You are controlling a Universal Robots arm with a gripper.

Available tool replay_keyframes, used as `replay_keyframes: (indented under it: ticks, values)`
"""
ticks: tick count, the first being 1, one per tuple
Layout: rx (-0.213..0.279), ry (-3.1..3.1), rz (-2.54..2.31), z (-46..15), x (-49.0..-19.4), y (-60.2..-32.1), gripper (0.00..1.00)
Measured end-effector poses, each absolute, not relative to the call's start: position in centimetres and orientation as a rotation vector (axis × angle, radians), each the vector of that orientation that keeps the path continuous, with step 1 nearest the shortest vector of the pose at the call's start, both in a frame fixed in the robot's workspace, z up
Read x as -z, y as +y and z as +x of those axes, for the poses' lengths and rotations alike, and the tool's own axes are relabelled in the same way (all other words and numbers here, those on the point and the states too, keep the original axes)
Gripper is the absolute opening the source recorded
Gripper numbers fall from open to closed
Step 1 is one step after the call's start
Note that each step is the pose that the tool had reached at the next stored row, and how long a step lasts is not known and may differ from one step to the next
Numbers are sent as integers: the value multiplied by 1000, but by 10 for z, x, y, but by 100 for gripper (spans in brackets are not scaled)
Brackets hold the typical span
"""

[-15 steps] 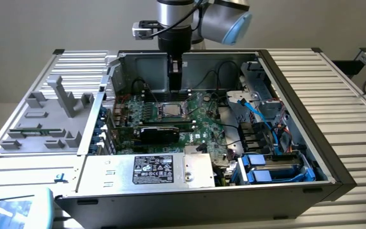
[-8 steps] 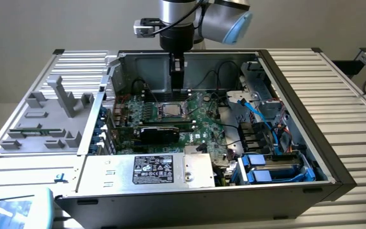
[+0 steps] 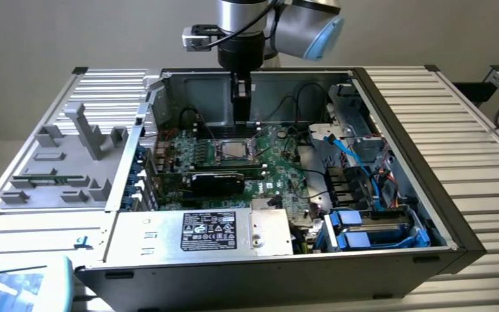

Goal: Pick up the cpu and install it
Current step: 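Close the cpu cover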

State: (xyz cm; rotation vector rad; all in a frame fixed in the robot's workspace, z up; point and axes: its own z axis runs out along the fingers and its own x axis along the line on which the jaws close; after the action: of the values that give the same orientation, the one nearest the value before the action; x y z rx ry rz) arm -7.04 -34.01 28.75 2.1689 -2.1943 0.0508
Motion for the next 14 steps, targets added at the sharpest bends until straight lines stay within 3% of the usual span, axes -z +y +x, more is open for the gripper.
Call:
replay_keyframes:
  ticks: [6,10,11,13,14]
  values:
    - [-51,-2194,2169,-70,-287,-340,61]
    - [-51,-2194,2169,-70,-287,-340,43]
    - [-51,-2194,2169,-70,-287,-340,43]
    - [-51,-2194,2169,-70,-287,-340,31]
    - [-51,-2194,2169,-70,-287,-340,31]
